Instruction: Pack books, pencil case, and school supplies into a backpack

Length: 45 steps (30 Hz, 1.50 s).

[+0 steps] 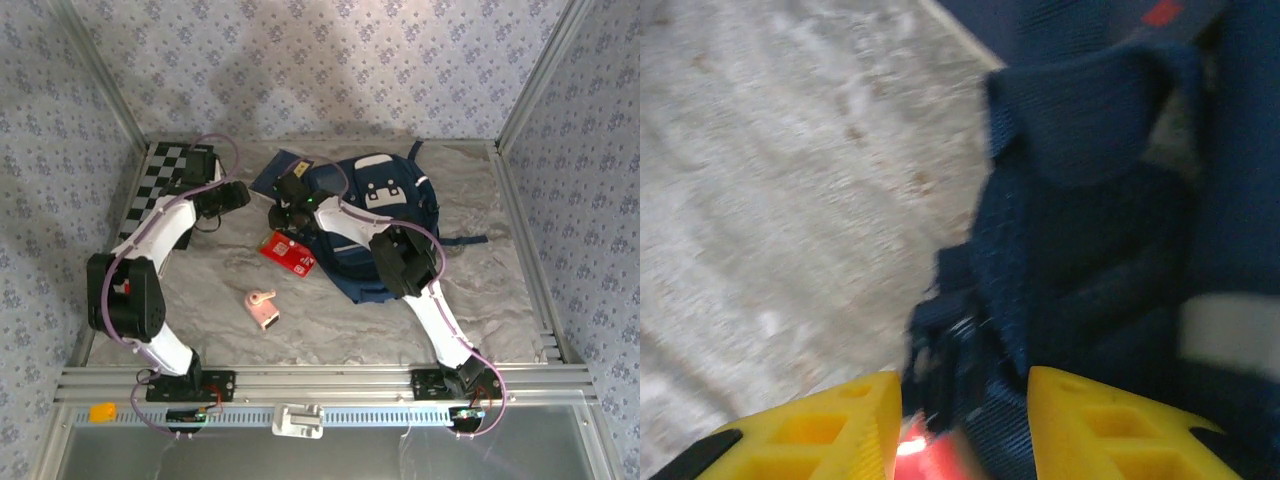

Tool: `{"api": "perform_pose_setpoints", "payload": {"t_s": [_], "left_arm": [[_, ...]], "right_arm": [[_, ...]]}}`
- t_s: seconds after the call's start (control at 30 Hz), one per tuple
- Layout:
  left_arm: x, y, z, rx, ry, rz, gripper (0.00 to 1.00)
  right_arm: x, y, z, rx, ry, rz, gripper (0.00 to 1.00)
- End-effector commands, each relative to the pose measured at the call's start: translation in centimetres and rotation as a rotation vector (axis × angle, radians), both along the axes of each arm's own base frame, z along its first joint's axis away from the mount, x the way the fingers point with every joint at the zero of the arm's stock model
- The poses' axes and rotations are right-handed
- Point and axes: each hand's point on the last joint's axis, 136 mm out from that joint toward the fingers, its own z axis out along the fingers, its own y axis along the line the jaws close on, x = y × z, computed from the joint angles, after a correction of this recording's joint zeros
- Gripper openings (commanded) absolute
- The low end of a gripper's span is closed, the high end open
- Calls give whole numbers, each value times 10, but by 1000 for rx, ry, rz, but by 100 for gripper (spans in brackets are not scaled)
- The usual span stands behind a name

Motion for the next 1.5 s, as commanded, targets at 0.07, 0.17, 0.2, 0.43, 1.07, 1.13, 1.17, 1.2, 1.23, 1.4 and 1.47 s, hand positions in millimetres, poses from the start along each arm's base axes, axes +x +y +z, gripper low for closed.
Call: {"api": "perform_pose_setpoints", "payload": {"t_s": [0.07, 0.17, 0.2, 0.43, 1.07, 1.13, 1.17, 1.2, 1.23, 1.4, 1.47], "left_arm": [[44, -14, -11, -39, -31, -36, 72], [63, -23, -26, -69, -18, -48, 74], [71, -27, -28, -83, -22, -55, 75], [118, -35, -55, -90, -4, -46, 81], [154, -65, -111, -73, 193, -35, 61], [144, -74, -116, -72, 236, -56, 54], [136, -79, -119, -61, 261, -60, 49], [129, -85, -120, -47, 277, -76, 46], [121, -89, -122, -16, 295, -83, 43], [86, -80, -137, 178, 367, -16, 38], [77, -72, -145, 216, 404, 7, 37]], "right_arm": [[35, -59, -5, -143, -20, -169, 39], [41, -79, -9, -169, -22, -208, 40], [41, -81, -10, -174, -21, -206, 40], [30, -84, -7, -175, 26, -179, 41], [25, -143, 28, -137, 4, -280, 43], [24, -144, 34, -126, -6, -280, 43], [24, -146, 36, -128, -11, -285, 43], [23, -146, 37, -126, -13, -284, 43], [23, -147, 39, -123, -17, -284, 43], [22, -145, 51, -105, -31, -269, 43], [20, -145, 53, -117, -36, -267, 42]]}}
